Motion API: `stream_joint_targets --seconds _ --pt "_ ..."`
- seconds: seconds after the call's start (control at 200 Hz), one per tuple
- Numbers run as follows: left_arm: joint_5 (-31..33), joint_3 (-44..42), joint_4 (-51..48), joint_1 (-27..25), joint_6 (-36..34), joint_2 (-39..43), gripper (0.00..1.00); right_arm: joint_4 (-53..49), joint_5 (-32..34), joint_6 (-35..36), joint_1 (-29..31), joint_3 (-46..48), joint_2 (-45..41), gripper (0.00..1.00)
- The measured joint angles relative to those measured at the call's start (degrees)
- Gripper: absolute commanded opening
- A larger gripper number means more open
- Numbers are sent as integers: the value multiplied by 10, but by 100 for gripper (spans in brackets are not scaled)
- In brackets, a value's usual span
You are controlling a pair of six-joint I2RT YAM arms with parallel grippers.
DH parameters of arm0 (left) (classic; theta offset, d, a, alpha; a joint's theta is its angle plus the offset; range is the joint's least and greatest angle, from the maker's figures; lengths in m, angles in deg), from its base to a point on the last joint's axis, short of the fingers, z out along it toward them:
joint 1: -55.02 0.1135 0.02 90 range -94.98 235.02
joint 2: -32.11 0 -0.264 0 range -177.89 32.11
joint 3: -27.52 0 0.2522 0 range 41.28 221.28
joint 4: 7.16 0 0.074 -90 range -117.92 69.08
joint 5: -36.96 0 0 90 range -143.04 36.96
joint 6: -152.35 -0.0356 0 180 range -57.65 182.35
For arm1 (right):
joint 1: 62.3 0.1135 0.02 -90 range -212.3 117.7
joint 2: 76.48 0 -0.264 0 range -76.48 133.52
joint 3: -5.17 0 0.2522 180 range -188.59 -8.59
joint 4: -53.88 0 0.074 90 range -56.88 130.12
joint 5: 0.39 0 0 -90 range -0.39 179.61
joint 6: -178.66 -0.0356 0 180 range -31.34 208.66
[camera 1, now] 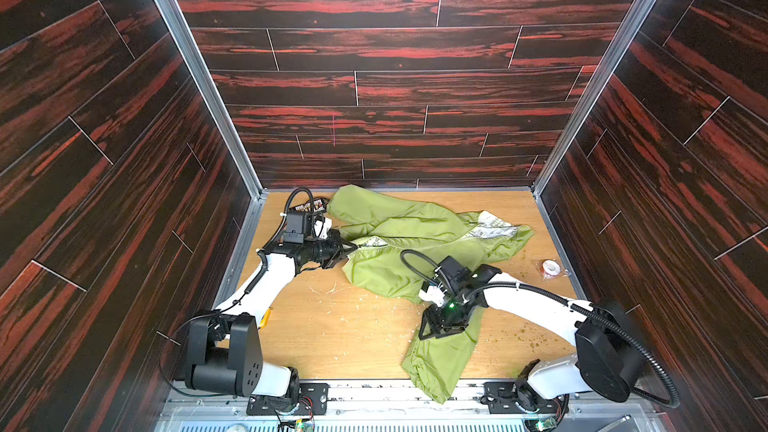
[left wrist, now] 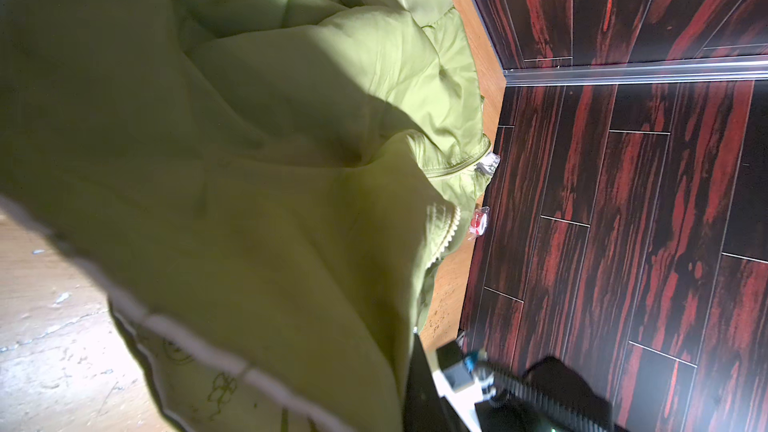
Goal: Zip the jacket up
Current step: 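Grasp the jacket hem nearest the robot with the right gripper and lift it, then lift the gripped hem with the right gripper toward the left gripper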
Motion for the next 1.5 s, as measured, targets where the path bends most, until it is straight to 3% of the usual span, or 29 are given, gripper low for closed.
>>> stream_joint_targets --seconds 0.301,0.561,0.631,0.796,0.902,1.072,1.242,1.413,1.503 --pt "0 0 -5 0 -1 0 0 -22 18 4 78 -37 14 61" --pt "2 0 -11 0 0 -5 0 -11 35 -2 138 -42 85 58" --pt "2 0 -13 0 0 -11 0 5 49 -13 147 -38 97 49" --pt "2 0 -17 0 0 -16 0 33 120 -53 150 -24 111 10" --pt "2 1 -18 0 0 -16 0 35 159 -71 143 -35 110 0" --pt "1 3 -18 0 3 -16 0 55 170 -75 89 -102 90 0" --pt "-2 21 -14 0 12 -19 0 129 106 -75 29 -175 70 0" --pt "-8 42 -10 0 16 -23 0 191 14 -73 30 -192 111 35" --pt "-14 46 -9 0 17 -24 0 208 -13 -73 26 -172 127 45"
